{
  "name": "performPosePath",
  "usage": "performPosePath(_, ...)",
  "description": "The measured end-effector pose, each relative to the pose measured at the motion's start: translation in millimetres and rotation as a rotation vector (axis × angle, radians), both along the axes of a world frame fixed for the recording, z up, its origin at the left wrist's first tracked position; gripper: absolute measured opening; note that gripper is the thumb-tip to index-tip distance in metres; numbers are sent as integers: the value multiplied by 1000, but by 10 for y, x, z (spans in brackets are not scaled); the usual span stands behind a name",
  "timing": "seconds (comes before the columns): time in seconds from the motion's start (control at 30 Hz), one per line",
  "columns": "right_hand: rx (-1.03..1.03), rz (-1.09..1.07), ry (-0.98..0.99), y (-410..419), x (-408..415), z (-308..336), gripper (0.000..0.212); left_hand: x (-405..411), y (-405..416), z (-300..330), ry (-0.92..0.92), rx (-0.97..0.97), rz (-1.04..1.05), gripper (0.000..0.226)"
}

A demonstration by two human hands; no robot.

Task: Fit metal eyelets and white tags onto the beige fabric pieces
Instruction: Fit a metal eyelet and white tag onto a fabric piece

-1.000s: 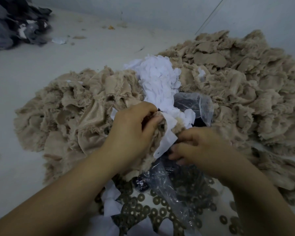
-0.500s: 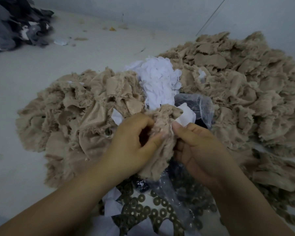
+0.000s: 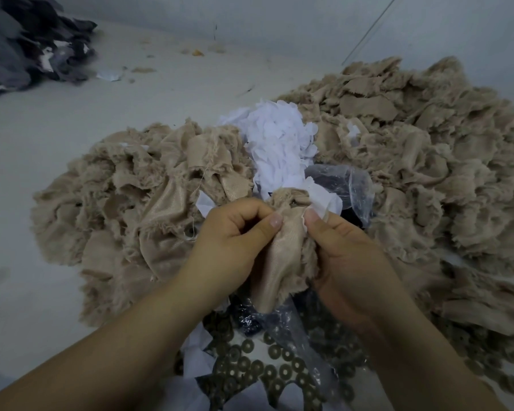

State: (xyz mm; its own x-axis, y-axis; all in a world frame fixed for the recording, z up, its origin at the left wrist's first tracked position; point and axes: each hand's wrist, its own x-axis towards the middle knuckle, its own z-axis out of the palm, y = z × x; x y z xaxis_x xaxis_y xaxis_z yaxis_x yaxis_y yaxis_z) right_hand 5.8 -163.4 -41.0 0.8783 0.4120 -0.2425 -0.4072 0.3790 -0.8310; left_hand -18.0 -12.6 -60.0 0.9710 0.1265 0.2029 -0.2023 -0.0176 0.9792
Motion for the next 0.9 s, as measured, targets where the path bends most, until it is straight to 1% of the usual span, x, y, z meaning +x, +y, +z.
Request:
performPosePath(0.13, -20, -55, -10, 35, -10, -28, 42, 12, -13, -40, 18, -134, -10, 28)
performPosePath(0.23, -2, -54, 24, 46, -9, -33, 47, 7, -33, -52, 26, -183, -16, 29)
performPosePath(0.3, 20, -6, 64, 39, -11, -19, 50, 1, -35, -54, 21, -163, -20, 33)
performPosePath(0.4, 59, 70, 117, 10, -20, -9, 42, -6, -42, -39, 7, -95, 5, 31)
performPosePath(0.47, 80, 82, 133, 0, -20, -10, 38, -15, -54, -33, -2, -71, 24, 29)
performPosePath(0.63, 113, 74, 192, 11, -16, 10, 40, -56, -98, -27, -13, -28, 73, 26)
performPosePath(0.77, 103, 152, 259, -14, -10, 25, 30, -75, -141, 7, -10, -17, 117, 25)
performPosePath(0.9, 117, 182, 318, -32, 10, 21, 36, -75, -161, 24, -37, 43, 139, 28)
